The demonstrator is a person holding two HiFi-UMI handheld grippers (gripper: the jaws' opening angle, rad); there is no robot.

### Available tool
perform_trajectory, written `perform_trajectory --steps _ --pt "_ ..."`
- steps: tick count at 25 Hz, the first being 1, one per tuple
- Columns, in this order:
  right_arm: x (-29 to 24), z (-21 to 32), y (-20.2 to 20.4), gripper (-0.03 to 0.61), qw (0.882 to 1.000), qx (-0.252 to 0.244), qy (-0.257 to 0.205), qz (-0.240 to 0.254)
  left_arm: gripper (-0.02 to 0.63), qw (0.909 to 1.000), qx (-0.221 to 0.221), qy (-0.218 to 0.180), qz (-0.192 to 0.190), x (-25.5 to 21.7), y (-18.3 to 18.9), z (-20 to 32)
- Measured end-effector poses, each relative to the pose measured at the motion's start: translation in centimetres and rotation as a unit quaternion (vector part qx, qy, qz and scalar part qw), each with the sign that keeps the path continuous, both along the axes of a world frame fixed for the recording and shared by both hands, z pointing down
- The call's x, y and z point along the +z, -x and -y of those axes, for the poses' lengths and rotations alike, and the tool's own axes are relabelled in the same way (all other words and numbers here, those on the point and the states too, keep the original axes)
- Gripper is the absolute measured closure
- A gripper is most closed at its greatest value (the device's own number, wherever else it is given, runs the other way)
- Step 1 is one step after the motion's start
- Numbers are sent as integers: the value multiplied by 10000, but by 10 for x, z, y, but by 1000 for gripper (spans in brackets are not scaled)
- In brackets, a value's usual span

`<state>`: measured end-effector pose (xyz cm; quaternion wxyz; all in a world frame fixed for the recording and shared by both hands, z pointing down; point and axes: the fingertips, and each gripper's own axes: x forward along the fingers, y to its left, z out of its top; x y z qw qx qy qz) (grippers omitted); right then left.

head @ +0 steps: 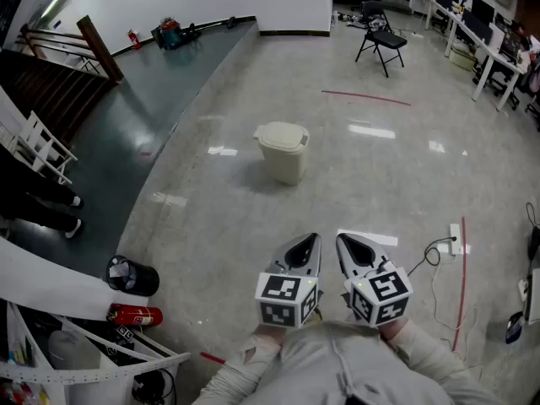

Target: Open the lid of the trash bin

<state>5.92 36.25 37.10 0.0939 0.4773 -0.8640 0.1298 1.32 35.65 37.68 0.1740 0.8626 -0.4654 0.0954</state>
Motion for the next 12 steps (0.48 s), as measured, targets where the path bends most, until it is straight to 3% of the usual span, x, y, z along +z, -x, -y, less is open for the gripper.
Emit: perform_trajectory --steps 12 --pt "1 12 -2 575 10000 -57 42 -41 611 10000 -49 -1 28 -1 -2 11"
